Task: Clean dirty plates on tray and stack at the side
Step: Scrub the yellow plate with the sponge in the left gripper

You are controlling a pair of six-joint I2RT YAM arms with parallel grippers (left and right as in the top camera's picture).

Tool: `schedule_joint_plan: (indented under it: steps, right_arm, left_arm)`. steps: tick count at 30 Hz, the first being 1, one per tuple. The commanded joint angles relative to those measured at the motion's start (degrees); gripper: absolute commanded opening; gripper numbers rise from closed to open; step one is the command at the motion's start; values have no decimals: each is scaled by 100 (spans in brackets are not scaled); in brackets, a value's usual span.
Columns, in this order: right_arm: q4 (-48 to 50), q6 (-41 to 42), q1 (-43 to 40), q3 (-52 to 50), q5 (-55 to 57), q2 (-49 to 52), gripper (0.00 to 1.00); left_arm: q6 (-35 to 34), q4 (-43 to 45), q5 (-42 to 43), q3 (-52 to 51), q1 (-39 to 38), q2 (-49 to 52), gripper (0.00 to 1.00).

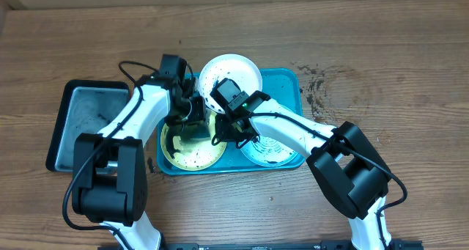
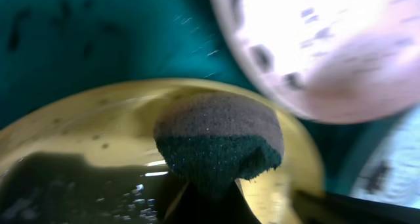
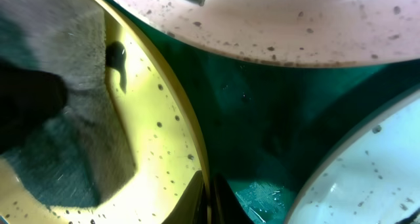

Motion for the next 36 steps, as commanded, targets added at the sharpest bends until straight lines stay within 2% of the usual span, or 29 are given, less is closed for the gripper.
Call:
schedule_joint_plan:
  steps: [1, 4, 8, 10, 12, 16, 18, 20, 26, 31, 36]
  right_arm:
    - [31, -39, -20, 94, 52, -17, 4]
    - [31, -42, -20, 94, 52, -17, 4]
    - [26, -42, -20, 94, 52, -17, 4]
    - [22, -42, -20, 94, 55, -17, 4]
    - [15, -42, -20, 94, 55, -17, 3]
    - [17, -42, -20, 94, 55, -17, 4]
    - [15, -42, -20, 94, 55, -17, 4]
    - [11, -42, -20, 94, 55, -17, 4]
    - [33, -39, -20, 94, 52, -17, 4]
    - [35, -37, -20, 94, 52, -17, 4]
    - [33, -39, -20, 94, 52, -17, 4]
  left_arm:
    - [-144, 221, -562, -225, 9, 52, 4]
    - [-149, 267, -1121, -319, 11, 52, 4]
    - [-658, -37, -2734, -319, 11, 50, 4]
    - [-802, -199, -3285, -317, 11, 50, 4]
    - [-813, -337, -3665, -286, 9, 50, 4]
    - [-809, -706, -3807, 0, 9, 48, 4]
    - [-835, -1043, -3696, 295, 0, 37, 4]
    - [-824, -1320, -3215, 586, 0, 15, 4]
    - [260, -1419, -42, 813, -2, 20, 4]
    - [267, -1311, 155, 448, -2, 46, 4]
    - [92, -999, -328, -151, 0, 48, 4]
